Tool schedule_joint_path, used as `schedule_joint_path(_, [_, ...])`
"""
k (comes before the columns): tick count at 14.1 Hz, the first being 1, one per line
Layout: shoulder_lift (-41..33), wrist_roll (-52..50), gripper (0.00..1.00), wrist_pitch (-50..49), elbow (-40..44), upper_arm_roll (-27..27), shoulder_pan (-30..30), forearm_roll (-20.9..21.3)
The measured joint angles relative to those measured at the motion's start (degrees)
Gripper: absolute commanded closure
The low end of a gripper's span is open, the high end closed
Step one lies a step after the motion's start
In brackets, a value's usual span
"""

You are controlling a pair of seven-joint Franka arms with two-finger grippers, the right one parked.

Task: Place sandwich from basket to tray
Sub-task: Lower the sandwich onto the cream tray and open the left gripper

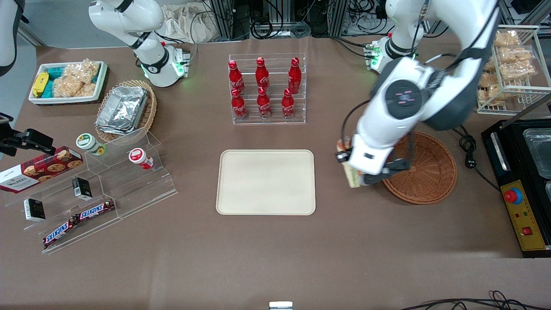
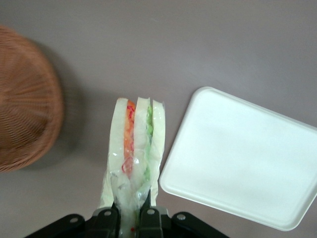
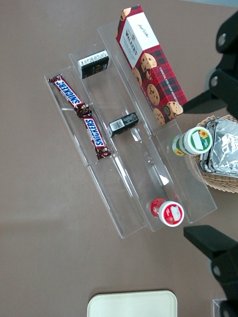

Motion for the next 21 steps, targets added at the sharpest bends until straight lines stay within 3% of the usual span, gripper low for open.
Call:
schedule_joint_path(3, [9.39, -0.07, 1.00, 9.39, 1.31, -0.03, -6.50, 6.00])
schedule_joint_path(6, [18.01, 0.02, 1.00, 14.46, 3.14, 0.01, -8.98, 12.98])
schedule_joint_path(7, [20.08, 0.11, 0.84, 15.25, 3.71, -0.01, -9.43, 14.63])
schedule_joint_path(8, [21.42, 0.20, 0.57, 15.51, 4.19, -0.02, -9.91, 15.50])
schedule_joint_path(9, [22.03, 0.21, 0.22, 15.53, 4.62, -0.03, -10.30, 15.81])
schedule_joint_path(10, [22.07, 0.22, 0.02, 15.52, 4.96, -0.05, -10.56, 15.92])
schedule_joint_path(18, [17.96, 0.21, 0.01, 12.68, 7.52, -0.07, -9.76, 16.16])
schedule_joint_path(21, [11.28, 1.90, 0.01, 6.28, 8.13, -0.14, -5.24, 12.56])
